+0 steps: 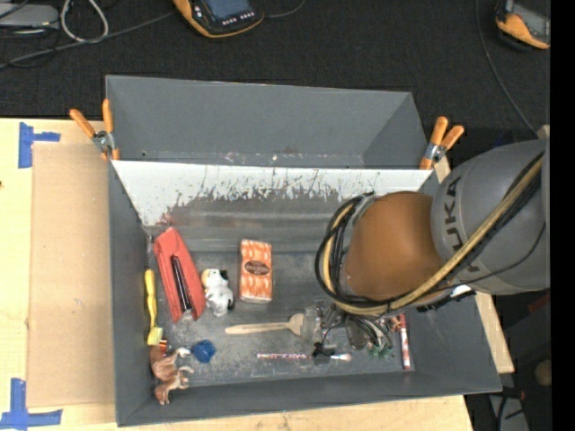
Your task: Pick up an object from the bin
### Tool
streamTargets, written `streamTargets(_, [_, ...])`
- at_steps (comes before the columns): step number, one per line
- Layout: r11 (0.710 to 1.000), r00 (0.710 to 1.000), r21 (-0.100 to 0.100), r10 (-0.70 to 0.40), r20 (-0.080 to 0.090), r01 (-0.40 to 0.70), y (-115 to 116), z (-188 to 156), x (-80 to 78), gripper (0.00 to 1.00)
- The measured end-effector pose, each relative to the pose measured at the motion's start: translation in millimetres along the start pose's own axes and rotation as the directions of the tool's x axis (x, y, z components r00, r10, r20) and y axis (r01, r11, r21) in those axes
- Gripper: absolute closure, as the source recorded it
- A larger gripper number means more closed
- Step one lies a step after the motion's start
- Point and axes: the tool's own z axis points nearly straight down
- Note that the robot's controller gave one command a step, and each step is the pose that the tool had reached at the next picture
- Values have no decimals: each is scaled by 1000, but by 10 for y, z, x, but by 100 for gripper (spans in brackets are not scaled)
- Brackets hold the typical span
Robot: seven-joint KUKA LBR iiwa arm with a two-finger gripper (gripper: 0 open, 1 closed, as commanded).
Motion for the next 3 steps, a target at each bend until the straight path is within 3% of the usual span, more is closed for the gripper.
streamTargets(1, [975, 975, -2, 223, 6, -223, 393, 1, -125, 0])
streamTargets(2, [975, 975, -2, 224, 6, -224, 391, 1, -125, 0])
streamTargets(3, [959, 959, -2, 284, 6, -284, 71, 233, -296, 0])
